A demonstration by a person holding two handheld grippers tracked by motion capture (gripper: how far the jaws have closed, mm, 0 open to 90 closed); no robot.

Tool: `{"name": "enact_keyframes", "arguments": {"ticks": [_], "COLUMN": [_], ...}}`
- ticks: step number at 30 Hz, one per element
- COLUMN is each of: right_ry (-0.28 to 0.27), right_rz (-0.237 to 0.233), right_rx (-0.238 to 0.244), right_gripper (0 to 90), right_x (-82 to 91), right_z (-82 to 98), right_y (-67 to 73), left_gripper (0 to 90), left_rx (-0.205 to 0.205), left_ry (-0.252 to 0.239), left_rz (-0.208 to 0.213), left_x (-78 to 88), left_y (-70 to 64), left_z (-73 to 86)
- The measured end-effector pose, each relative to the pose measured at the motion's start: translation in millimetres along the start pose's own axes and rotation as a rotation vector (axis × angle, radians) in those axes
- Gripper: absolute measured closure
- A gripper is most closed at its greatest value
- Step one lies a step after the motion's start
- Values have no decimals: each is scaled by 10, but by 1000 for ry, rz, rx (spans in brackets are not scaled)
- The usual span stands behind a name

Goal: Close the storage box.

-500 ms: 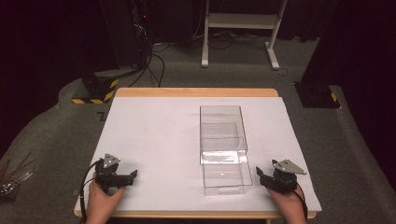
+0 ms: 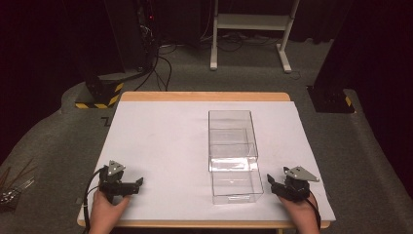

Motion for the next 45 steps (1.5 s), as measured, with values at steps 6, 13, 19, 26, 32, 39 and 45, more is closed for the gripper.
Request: {"name": "enact_keyframes", "arguments": {"ticks": [6,13,19,26,32,39,45], "right_ry": [-3,-17,-26,-25,-34,-50,-61], "right_rz": [-4,-2,-17,-48,-55,-59,-55], "right_rx": [-2,-8,-4,-31,-29,-17,-7], "right_gripper": [297,329,365,381,377,360,344], "right_x": [3,17,36,88,153,226,299], "right_z": [0,-3,-9,-9,-50,-101,-131], "right_y": [3,-5,9,-31,-18,19,45], "left_gripper": [7,7,6,6,7,6,6], "left_rx": [-2,-3,-1,-1,-1,-1,-1], "left_ry": [1,2,1,1,1,1,1], "left_rz": [0,-1,0,0,0,0,0], "left_x": [1,2,0,0,0,0,0], "left_y": [0,1,0,0,0,0,-1], "left_z": [1,1,0,-1,0,-1,0]}}
Point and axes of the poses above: each handheld gripper's, and its own axes: x roughly backward along the jaws, z roughly out of its underside, y roughly to its left, the point moved 5 cm from there along -x, roughly forward along the jaws, and after that the axes turned 2 degrees about x, right-handed, at the moved point
